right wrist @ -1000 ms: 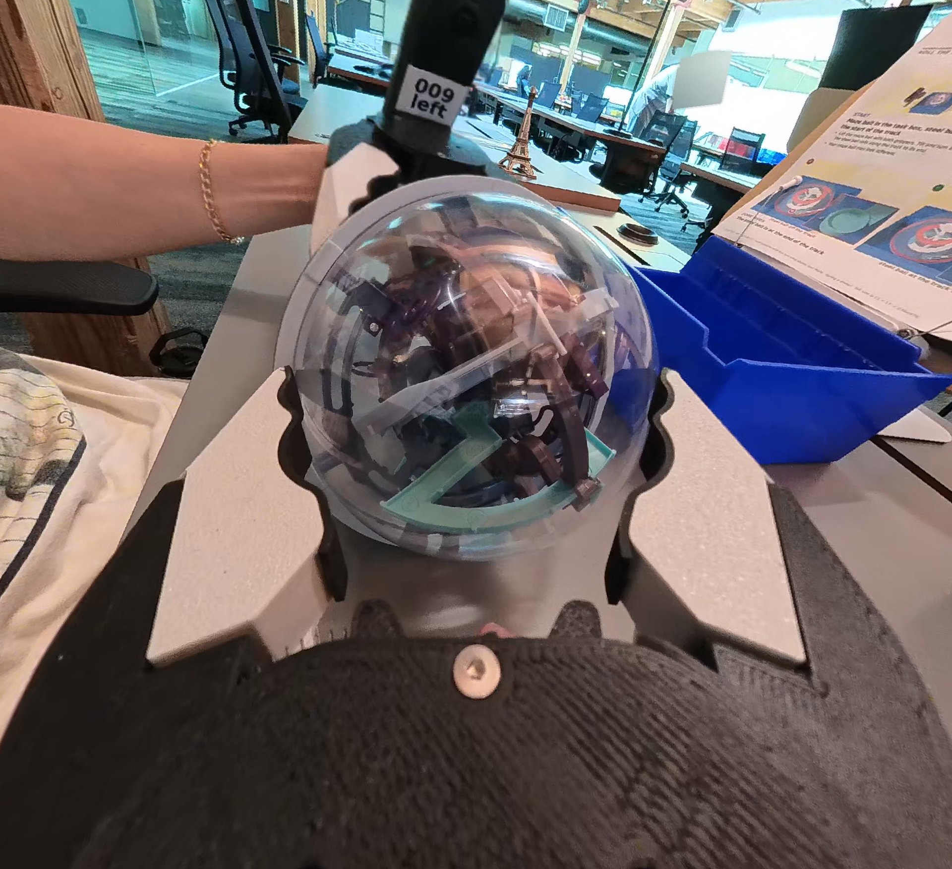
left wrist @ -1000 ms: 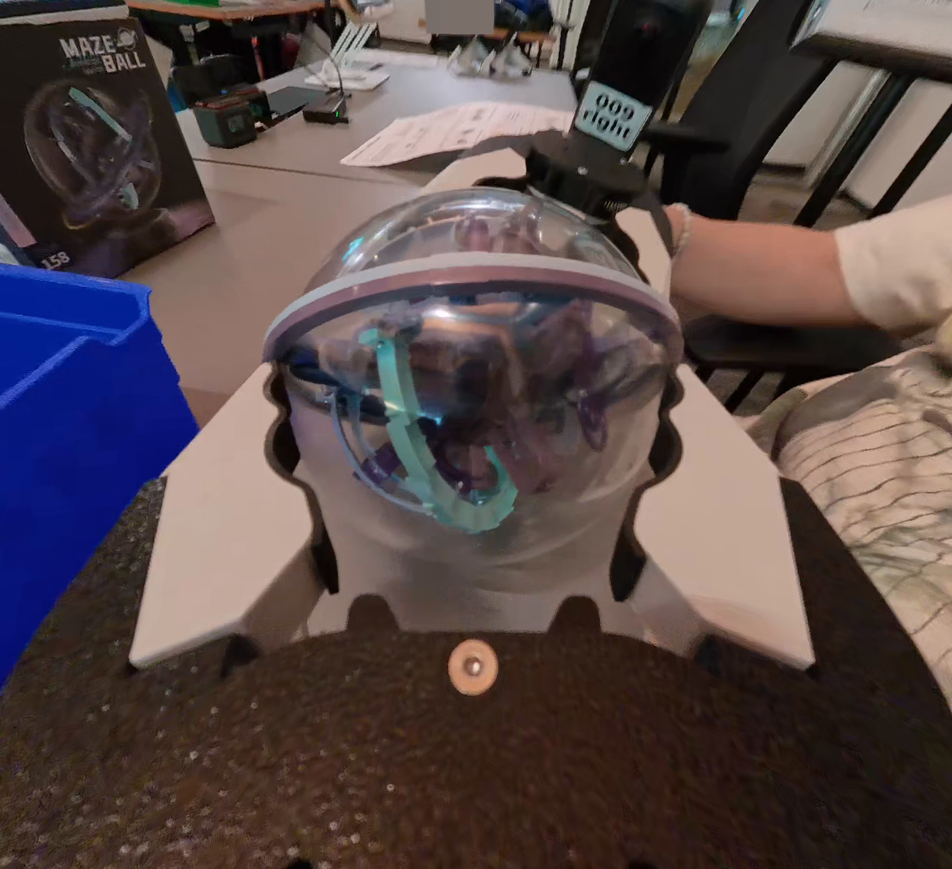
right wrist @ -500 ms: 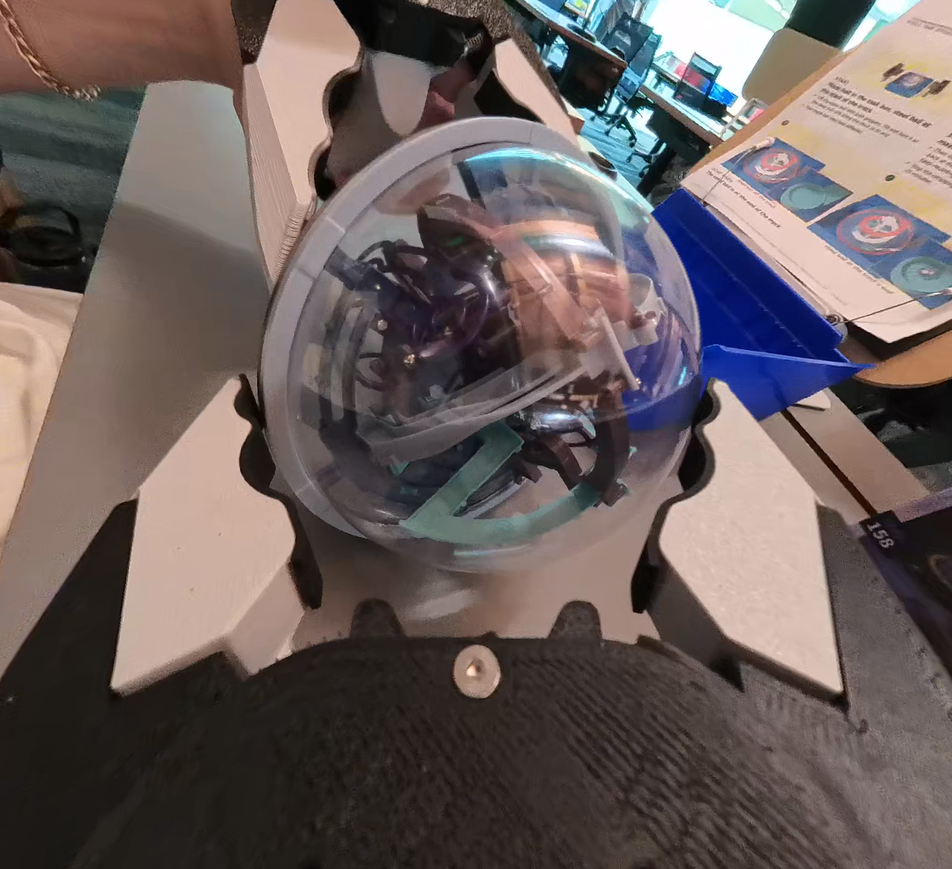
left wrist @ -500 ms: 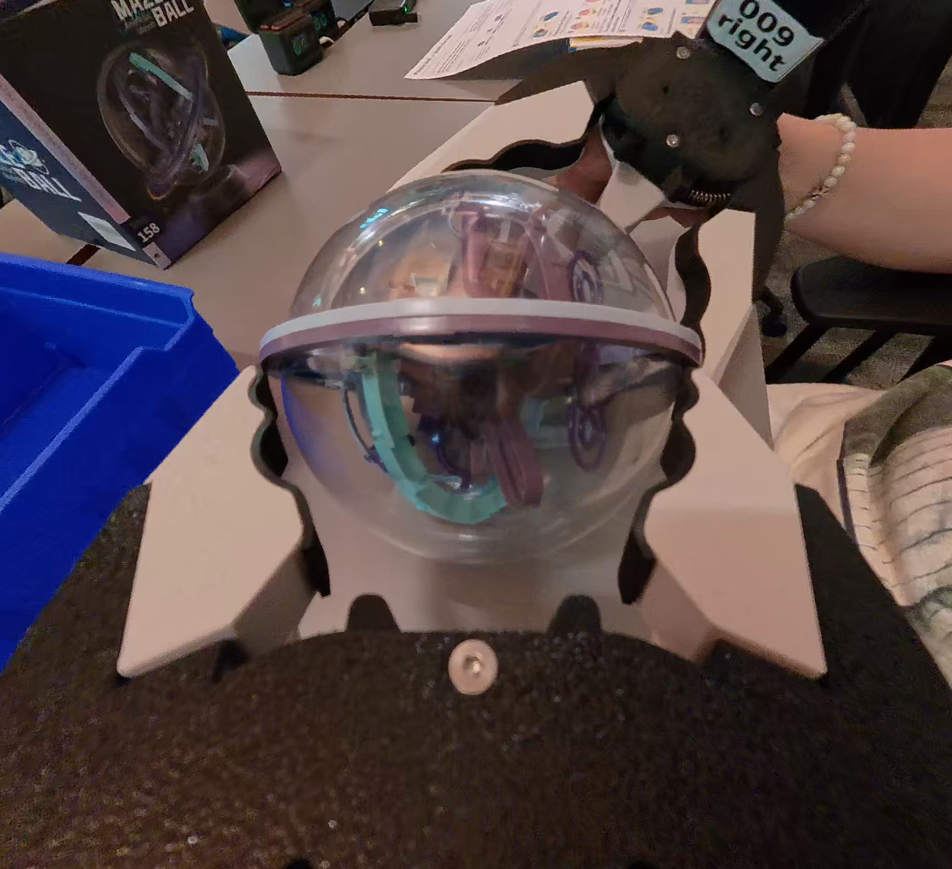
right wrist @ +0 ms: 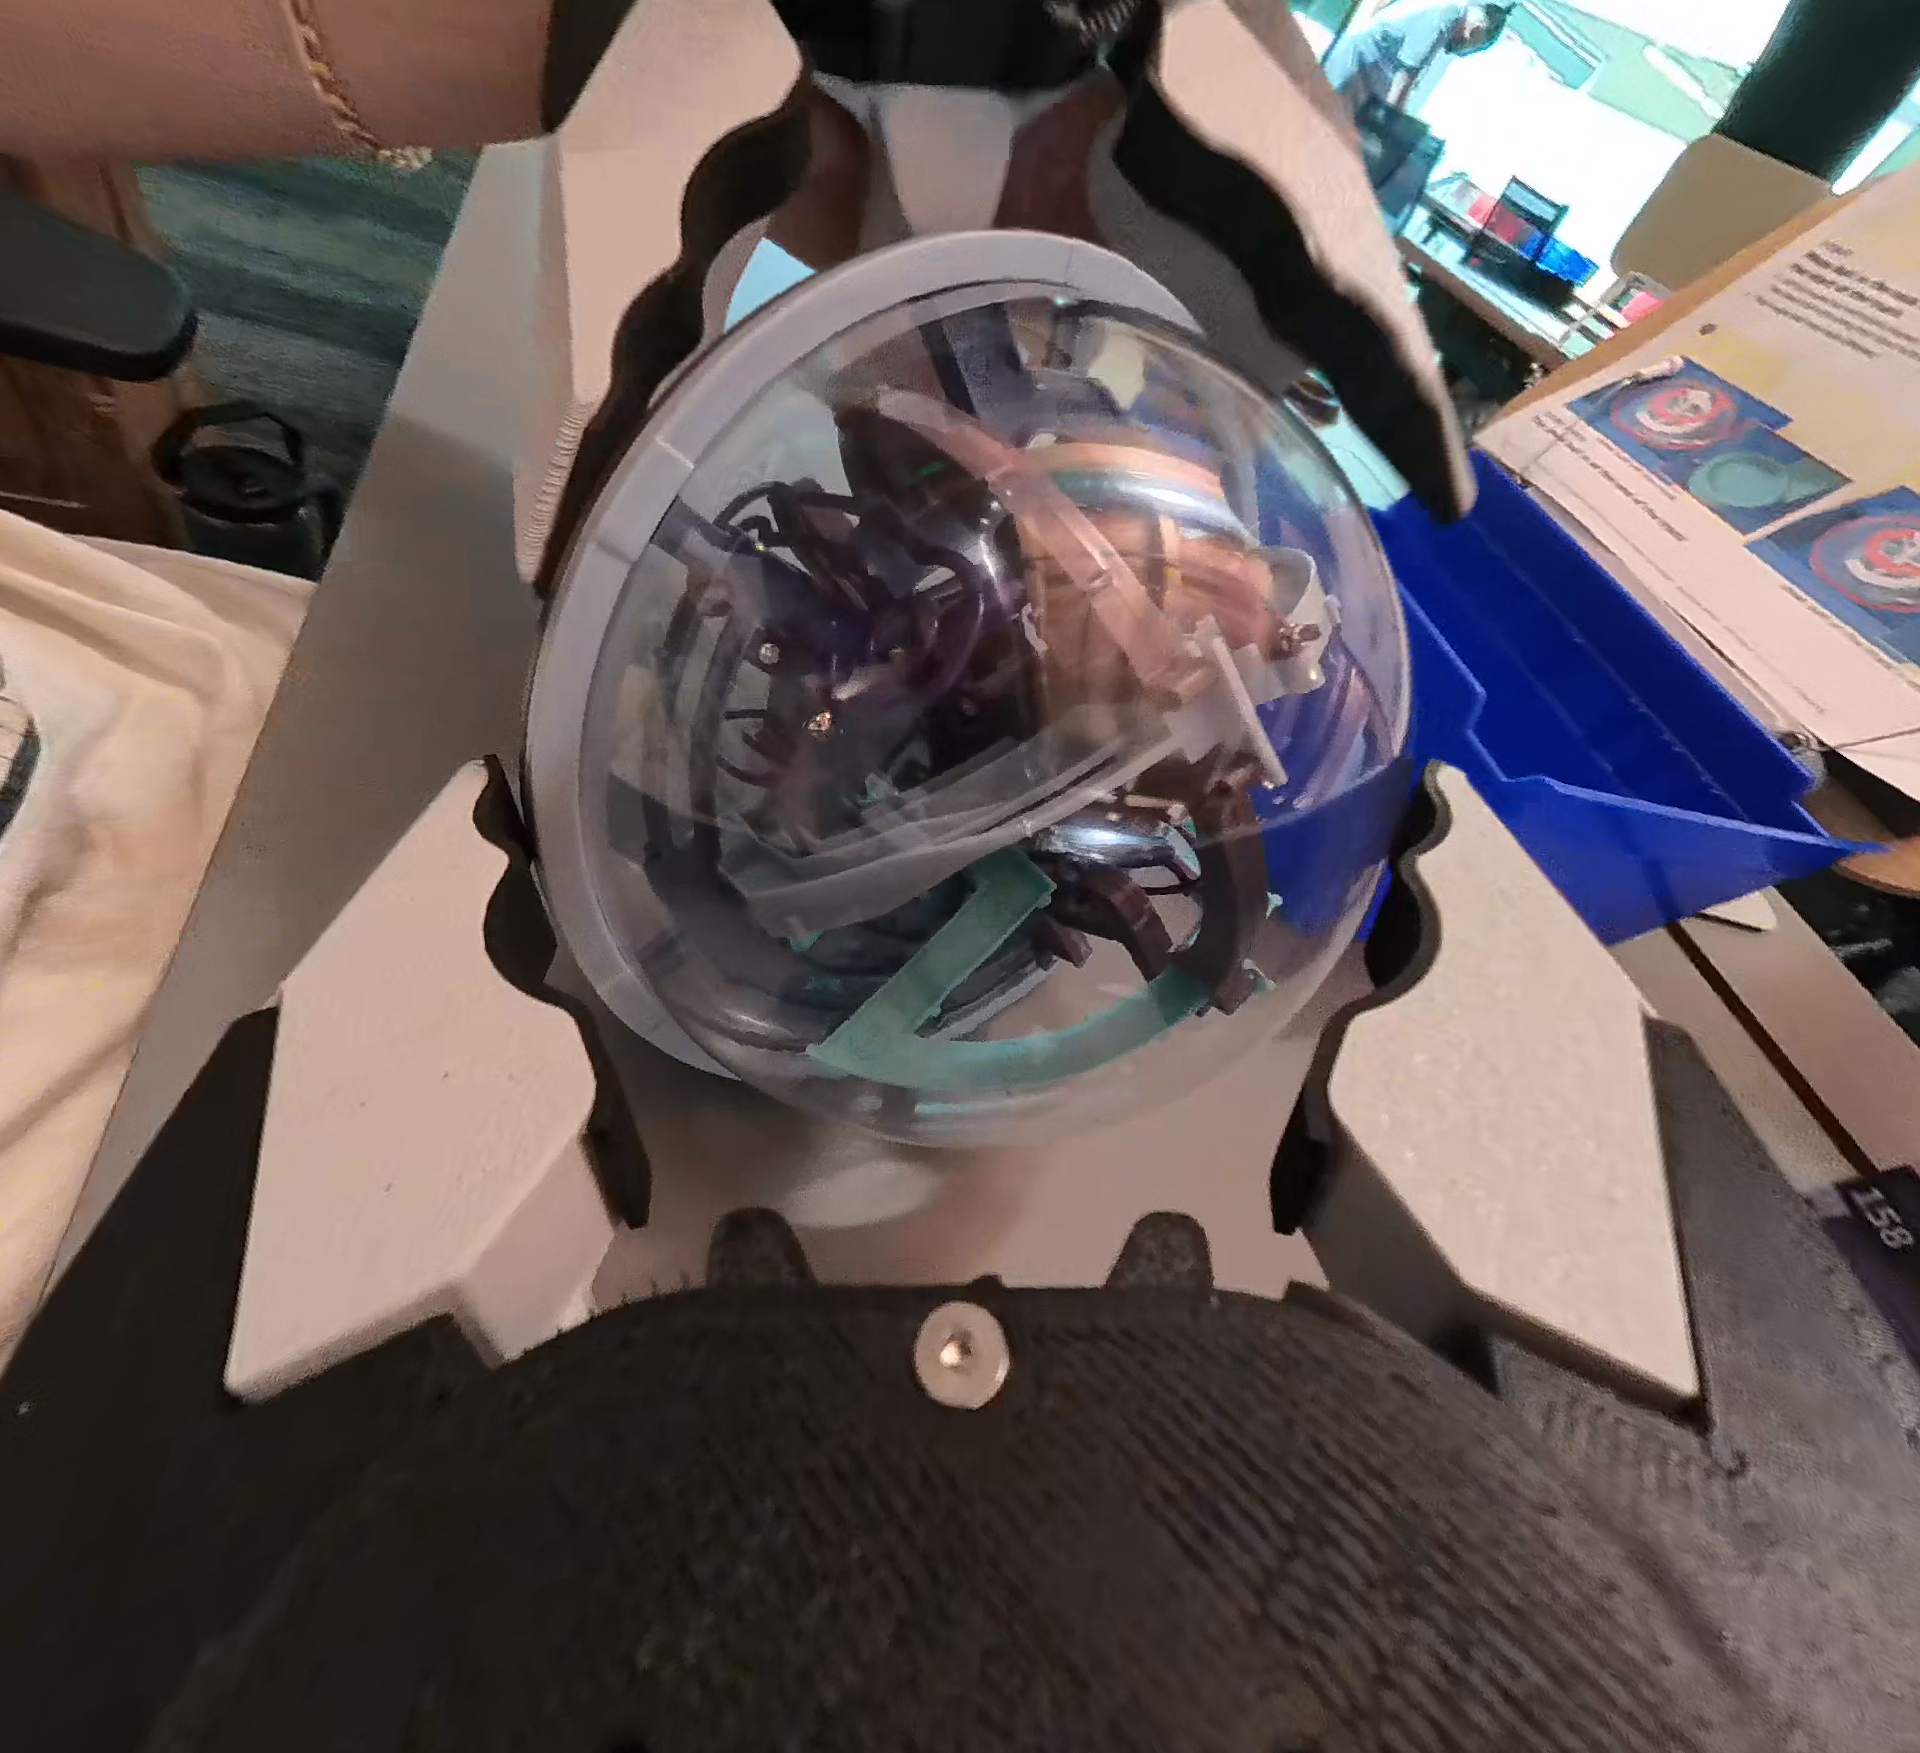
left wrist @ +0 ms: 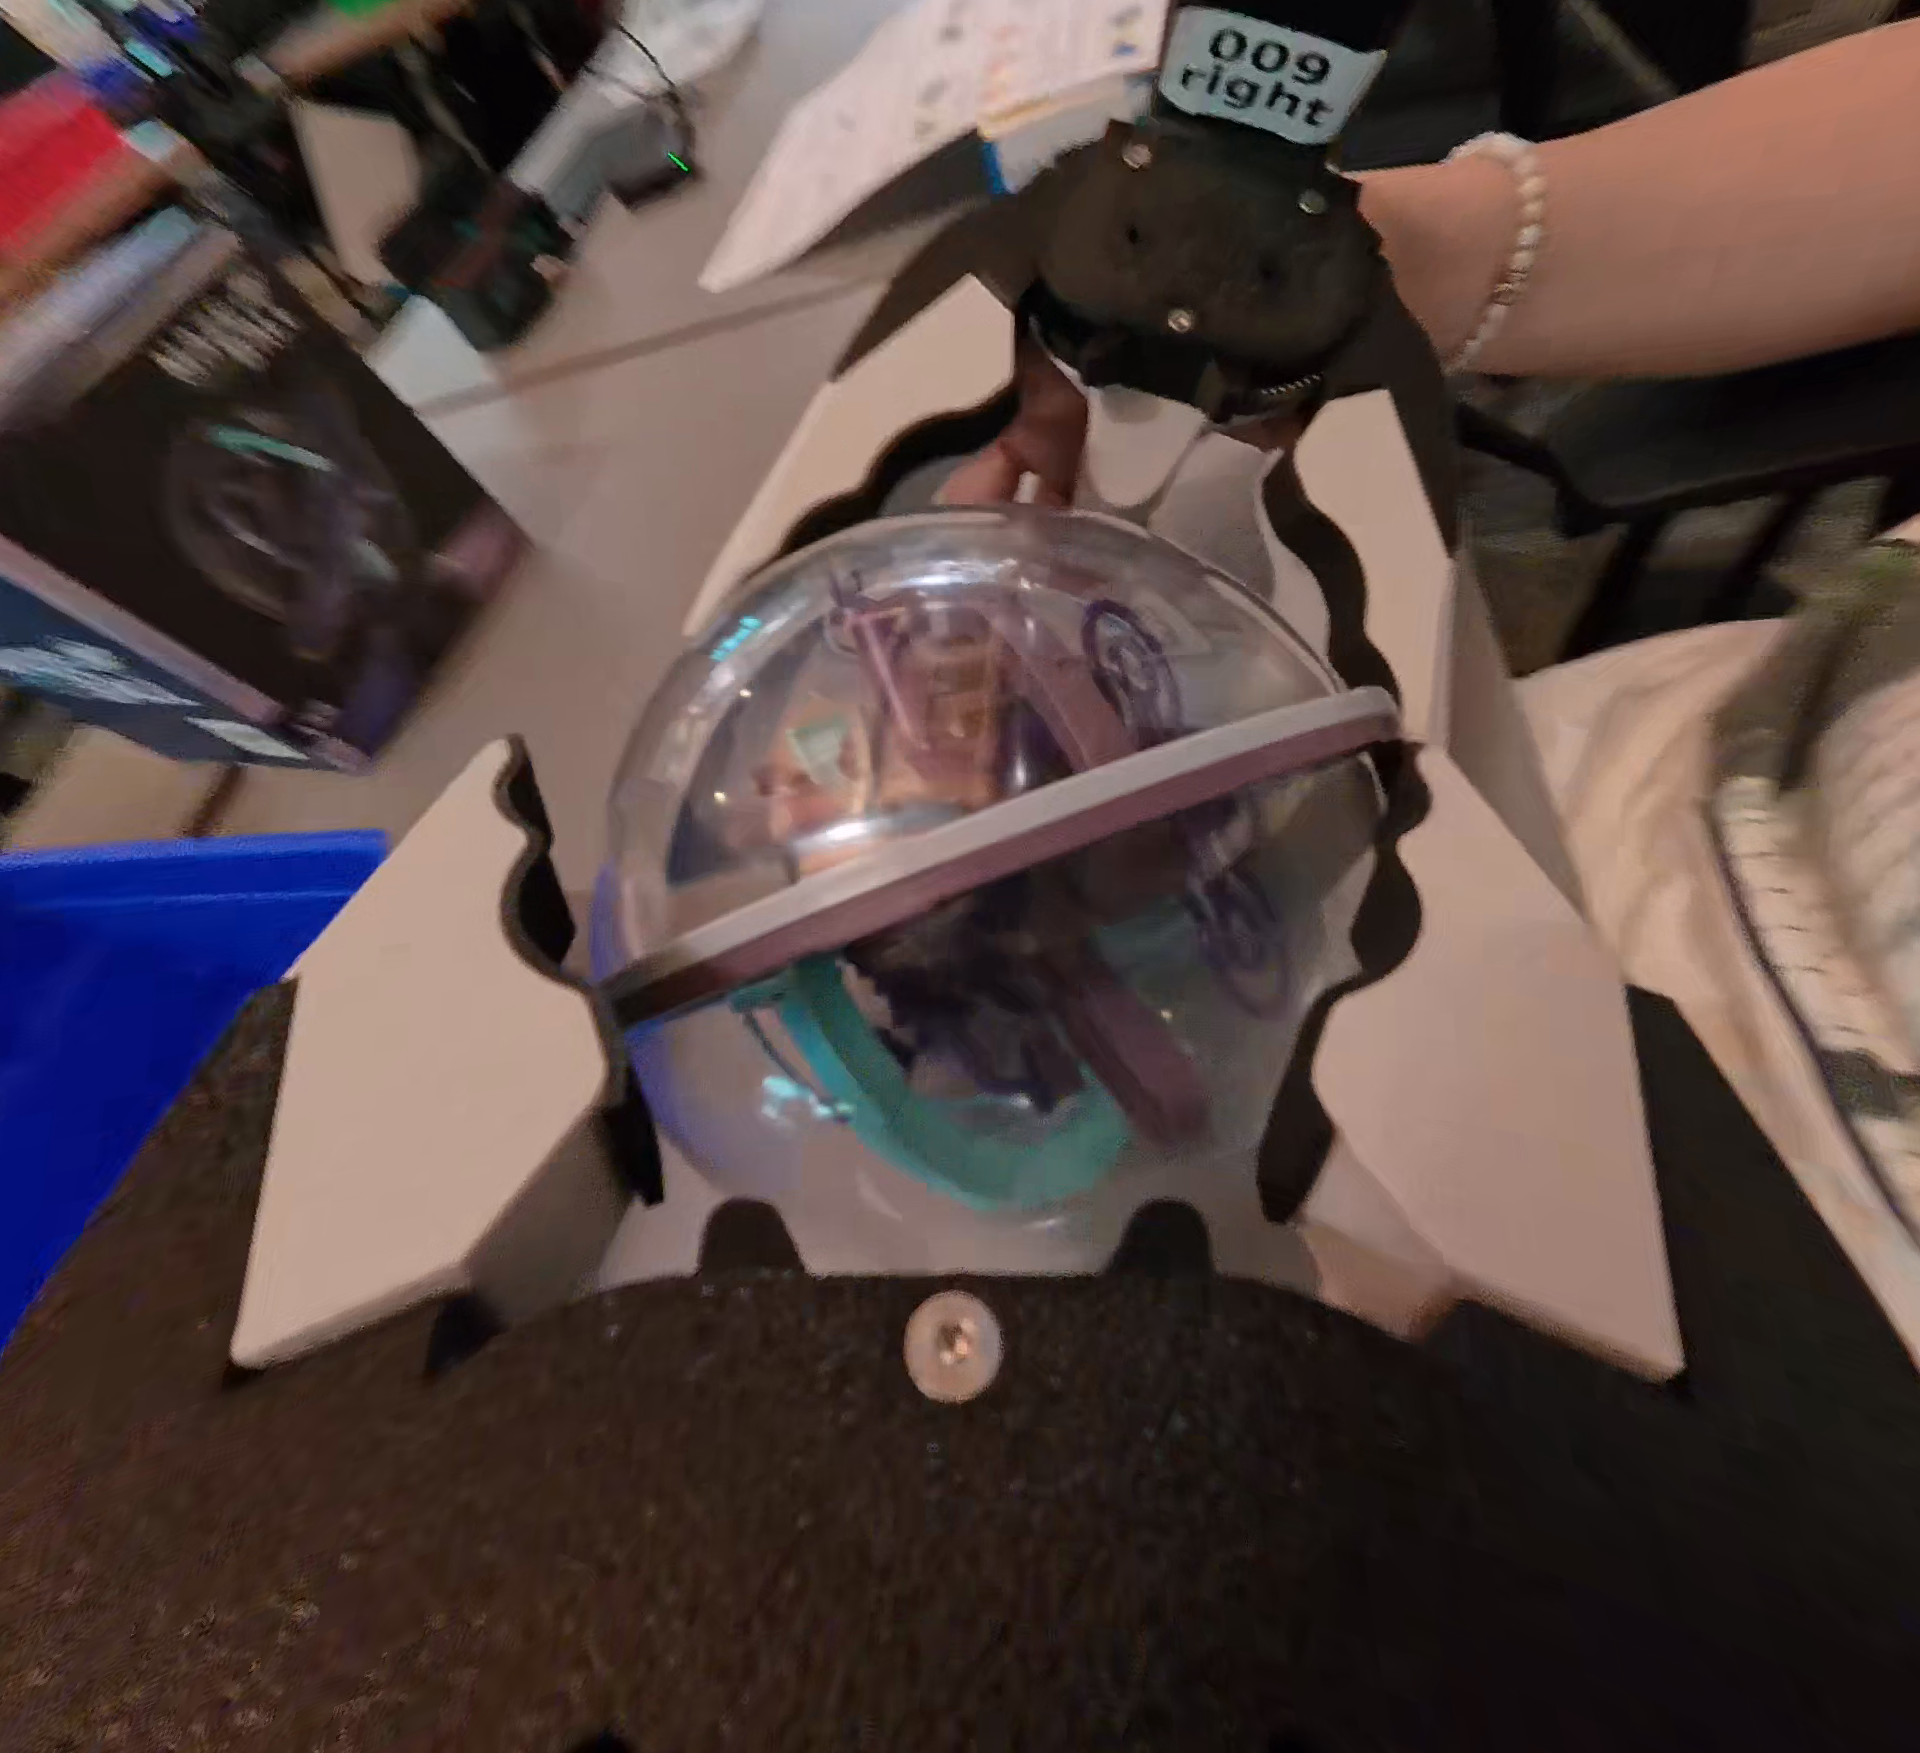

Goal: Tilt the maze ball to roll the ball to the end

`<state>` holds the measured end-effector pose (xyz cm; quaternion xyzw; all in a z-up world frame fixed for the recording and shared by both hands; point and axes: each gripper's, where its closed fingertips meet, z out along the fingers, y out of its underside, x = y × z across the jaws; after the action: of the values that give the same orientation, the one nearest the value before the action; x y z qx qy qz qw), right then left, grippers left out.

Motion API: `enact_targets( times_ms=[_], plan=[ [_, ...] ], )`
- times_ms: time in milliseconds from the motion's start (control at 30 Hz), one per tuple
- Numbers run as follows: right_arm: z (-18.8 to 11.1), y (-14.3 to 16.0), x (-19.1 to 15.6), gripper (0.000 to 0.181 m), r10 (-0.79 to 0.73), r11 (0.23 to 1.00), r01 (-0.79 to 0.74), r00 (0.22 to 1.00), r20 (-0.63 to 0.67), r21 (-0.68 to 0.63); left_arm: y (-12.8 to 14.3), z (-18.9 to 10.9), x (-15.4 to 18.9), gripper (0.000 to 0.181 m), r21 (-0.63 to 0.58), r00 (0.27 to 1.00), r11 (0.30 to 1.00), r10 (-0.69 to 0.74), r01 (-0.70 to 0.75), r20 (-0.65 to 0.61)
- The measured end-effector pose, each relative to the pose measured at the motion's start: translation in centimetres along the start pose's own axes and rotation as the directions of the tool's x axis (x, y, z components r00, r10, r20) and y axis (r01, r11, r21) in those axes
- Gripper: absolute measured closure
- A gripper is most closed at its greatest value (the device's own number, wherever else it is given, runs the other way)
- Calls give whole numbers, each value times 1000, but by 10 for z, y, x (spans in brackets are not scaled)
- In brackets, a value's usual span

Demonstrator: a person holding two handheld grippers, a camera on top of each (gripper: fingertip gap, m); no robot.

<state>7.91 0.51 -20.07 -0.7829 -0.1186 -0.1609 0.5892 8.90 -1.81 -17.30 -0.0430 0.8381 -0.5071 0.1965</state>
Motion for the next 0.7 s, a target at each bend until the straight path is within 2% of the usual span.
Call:
enact_targets(
  times_ms=[33, 167, 300, 467, 700],
  plan=[
    [0, 0, 0, 24, -2, 1000, 2, 1000, 3, 2, 3, 2, 3, 33, -29, 999, 999, -36, 35, -36],
    [-2, -1, 3, 24, 30, 999, -30, 1000, 7, 34, 11, 3, 0, 34, -134, 991, 984, -128, 120, -47],
    [-6, -1, 6, 28, 56, 997, -56, 998, 3, 44, 14, 4, -3, 35, -188, 983, 968, -177, 165, -51],
    [-8, 3, 9, 32, -34, 999, 33, 999, -36, -14, 13, 6, -6, 38, -223, 960, 940, -277, 260, -47],
    [-14, 5, 10, 34, -9, 1000, 9, 1000, 0, 24, 11, 7, -5, 39, -272, 954, 920, -299, 281, -24]
  ],
)
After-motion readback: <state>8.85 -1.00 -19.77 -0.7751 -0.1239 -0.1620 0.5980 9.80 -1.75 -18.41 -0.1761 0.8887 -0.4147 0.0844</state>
